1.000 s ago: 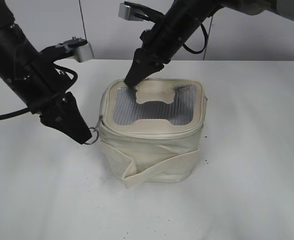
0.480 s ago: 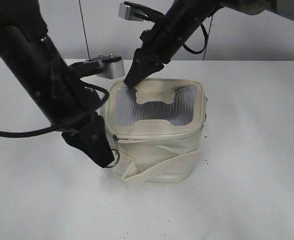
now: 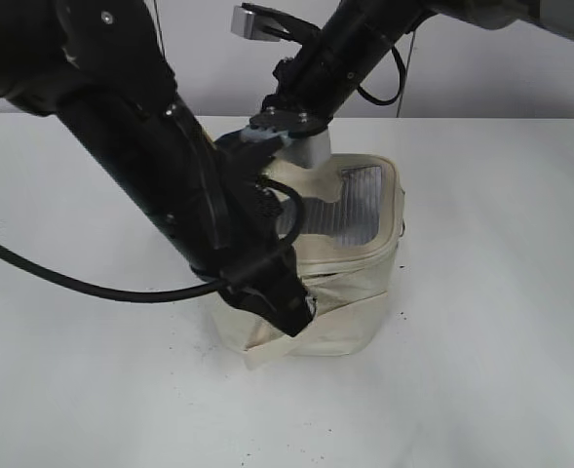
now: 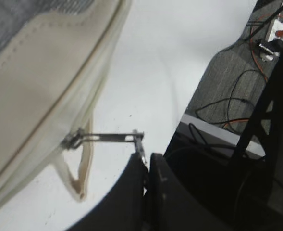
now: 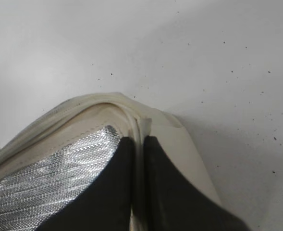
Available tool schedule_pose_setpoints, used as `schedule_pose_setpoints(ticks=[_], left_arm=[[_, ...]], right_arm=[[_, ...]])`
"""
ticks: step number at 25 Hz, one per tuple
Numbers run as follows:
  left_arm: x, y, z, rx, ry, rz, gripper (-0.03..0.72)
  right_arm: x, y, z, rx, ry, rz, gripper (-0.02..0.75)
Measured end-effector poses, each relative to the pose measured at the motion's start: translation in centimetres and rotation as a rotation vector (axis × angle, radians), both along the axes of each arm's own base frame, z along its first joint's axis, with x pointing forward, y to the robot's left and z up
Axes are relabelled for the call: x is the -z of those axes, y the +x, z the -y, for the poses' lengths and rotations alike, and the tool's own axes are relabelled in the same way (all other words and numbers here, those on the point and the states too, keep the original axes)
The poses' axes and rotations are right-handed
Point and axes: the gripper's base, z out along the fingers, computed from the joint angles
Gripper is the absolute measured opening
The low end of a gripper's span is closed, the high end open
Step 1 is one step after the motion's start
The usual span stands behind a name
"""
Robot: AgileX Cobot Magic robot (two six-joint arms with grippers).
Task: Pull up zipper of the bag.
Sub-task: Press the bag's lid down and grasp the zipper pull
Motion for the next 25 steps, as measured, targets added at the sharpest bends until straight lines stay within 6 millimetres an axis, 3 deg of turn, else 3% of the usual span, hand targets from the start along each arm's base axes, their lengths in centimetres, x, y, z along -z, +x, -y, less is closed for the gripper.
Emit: schedule_pose_setpoints(ticks=[13, 17, 21, 23, 25], left_arm=[[-0.2, -0.5, 1.1, -0.014, -0.046, 0.023, -0.003], [-0.2, -0.7, 1.0, -0.007, -0.031, 0.011, 0.034], [-0.9, -1.5, 0.4, -0.005, 0.033, 0.003, 0.161], [-1.7, -1.5, -0.4, -0.015, 0.078, 0.058, 0.252], [-2.5, -1.3, -1.2, -0.037, 0.116, 0.124, 0.329]], right_arm=[[0.0, 0.0, 0.0, 0.007, -0.001, -0.006, 0.039], [0.0, 0.0, 0.0, 0.034, -0.003, -0.027, 0.061], [-0.4, 0.1, 0.2, 0.075, -0.021, -0.036, 0.265], [-0.7, 0.1, 0.5, 0.107, -0.057, -0.03, 0.4], [-1.5, 0.1, 1.0, 0.145, -0.102, -0.011, 0.482]])
